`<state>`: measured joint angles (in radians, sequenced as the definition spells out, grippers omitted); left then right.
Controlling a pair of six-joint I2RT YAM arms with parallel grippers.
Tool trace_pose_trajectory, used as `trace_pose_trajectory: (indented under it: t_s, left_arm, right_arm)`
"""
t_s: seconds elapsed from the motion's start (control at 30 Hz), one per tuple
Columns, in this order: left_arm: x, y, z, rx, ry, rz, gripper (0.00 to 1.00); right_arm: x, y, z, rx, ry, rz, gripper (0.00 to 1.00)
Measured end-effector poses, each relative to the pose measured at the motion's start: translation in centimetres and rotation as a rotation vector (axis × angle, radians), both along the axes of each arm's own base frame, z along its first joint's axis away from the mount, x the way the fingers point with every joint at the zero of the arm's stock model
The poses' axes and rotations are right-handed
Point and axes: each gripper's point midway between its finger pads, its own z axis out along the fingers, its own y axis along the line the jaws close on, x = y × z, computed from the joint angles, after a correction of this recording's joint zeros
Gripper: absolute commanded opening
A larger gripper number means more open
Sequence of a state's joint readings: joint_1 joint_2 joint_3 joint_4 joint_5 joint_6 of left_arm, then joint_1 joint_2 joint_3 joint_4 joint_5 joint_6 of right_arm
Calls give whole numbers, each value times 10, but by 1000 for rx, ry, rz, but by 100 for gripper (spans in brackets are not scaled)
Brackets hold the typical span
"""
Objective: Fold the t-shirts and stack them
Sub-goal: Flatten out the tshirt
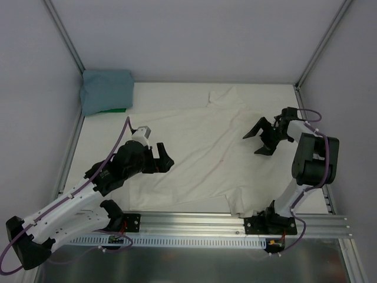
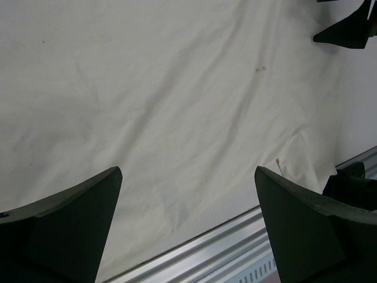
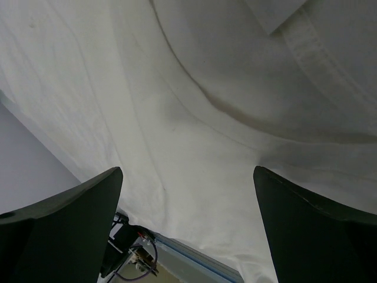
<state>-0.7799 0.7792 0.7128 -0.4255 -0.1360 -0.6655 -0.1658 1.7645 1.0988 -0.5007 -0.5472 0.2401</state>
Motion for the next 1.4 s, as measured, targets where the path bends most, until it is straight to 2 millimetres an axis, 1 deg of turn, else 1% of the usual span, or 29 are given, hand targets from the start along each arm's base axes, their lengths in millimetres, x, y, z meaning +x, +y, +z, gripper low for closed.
trace_pose_trajectory:
  t_s: [0.1,0.2,0.33,0.43,0.6,0.73,0.83,0.93,1.0,1.1,1.17,1.2,1.23,1.3,1.37,1.4]
  left_arm:
    - [0,0,0,-1,-1,0,99]
    - [0,0,0,0,-1,1,99]
    - [-1,3,3,-4,-10,4,99]
    - [-2,5,6,-8,-20,5,99]
    - [-1,11,10,19,-34,16,99]
    - [1,15,19,27,-61,31,99]
    - [2,20,24,35,-82,38,99]
    - [1,23,24,48,-89,41,99]
    - [1,25,23,57,-92,40,99]
    - [2,25,23,64,-100,35,99]
    - [4,24,22,60,-107,37,99]
    - [6,23,20,58,-112,41,99]
    - [8,21,17,59,-113,41,99]
    - [13,17,13,55,-117,40,99]
    - [21,8,7,50,-105,32,99]
    - [25,3,5,47,-100,26,99]
  right_arm:
    - [3,12,-13,16,42,27,99]
    - [9,19,-13,18,38,42,99]
    - [10,16,-15,-5,42,25,100]
    - [3,8,-16,-27,49,-9,100]
    - [-16,-17,-19,-92,81,-93,99]
    - [-41,-42,-22,-157,110,-173,99]
    - [-61,-57,-23,-211,132,-220,99]
    - [-77,-65,-20,-251,141,-243,99]
    - [-79,-67,-13,-264,123,-245,100]
    - [-75,-66,3,-262,65,-238,99]
    - [-64,-64,22,-244,-3,-228,100]
    - [-56,-63,34,-236,-44,-224,99]
    - [-46,-63,49,-230,-90,-220,99]
    - [-20,-64,84,-227,-186,-207,99]
    - [15,-64,126,-218,-293,-183,99]
    - [46,-65,155,-207,-366,-165,99]
